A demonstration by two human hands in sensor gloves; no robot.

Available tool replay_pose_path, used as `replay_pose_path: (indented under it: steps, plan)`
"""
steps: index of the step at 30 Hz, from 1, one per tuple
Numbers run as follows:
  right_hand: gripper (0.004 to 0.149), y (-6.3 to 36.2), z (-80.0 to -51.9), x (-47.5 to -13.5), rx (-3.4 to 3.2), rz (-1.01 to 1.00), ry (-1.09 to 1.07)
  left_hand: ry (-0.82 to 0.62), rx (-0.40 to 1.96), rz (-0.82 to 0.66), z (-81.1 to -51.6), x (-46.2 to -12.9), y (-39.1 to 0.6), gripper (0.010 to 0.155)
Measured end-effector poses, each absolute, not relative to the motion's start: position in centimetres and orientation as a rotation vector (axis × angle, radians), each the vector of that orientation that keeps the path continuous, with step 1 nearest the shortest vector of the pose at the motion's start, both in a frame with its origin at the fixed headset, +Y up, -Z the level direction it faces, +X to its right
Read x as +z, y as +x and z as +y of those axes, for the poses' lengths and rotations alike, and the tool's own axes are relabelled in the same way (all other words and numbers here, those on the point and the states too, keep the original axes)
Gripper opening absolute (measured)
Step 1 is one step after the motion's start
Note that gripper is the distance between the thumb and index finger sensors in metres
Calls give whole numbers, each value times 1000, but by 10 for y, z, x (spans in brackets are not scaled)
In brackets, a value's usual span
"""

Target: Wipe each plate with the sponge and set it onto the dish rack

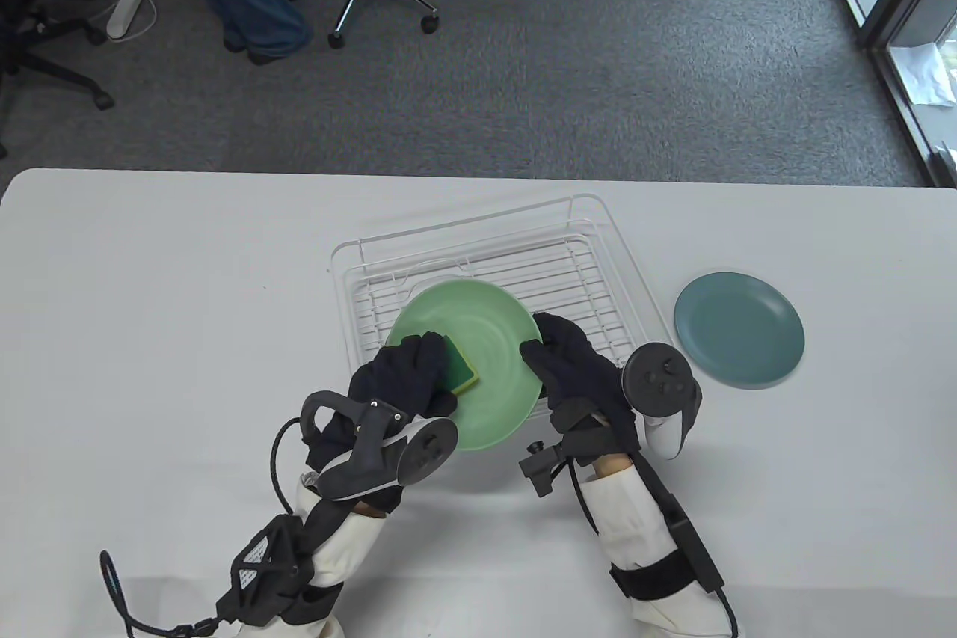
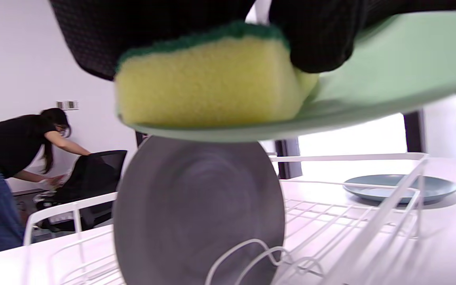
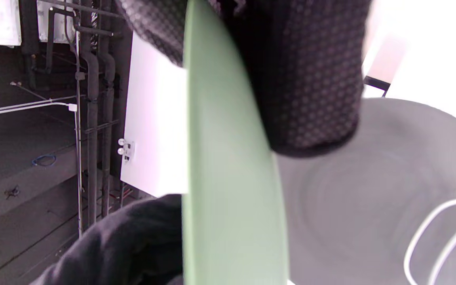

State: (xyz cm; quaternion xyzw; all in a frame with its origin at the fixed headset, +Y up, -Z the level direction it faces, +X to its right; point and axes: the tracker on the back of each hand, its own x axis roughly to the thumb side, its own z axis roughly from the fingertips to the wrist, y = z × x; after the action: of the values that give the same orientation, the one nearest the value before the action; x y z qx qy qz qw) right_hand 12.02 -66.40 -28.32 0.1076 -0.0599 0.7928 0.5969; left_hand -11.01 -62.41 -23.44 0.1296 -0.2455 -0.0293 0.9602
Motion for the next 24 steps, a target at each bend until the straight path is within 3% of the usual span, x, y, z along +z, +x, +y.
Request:
replay_pose_path:
  steps: [6, 10, 15, 24]
  plan:
    - [51, 113, -670, -285, 1766, -64, 283, 250, 43, -623, -621, -226, -101, 73]
    - [54, 104, -671, -285, 1726, -2, 365, 300, 1, -619, -620, -223, -99, 74]
    - [58, 92, -671, -284, 1674, 80, 494, 372, 10, -538, -619, -226, -110, 73]
    - [60, 94, -670, -285, 1671, 86, 490, 307, -97, -347, -625, -244, -132, 73]
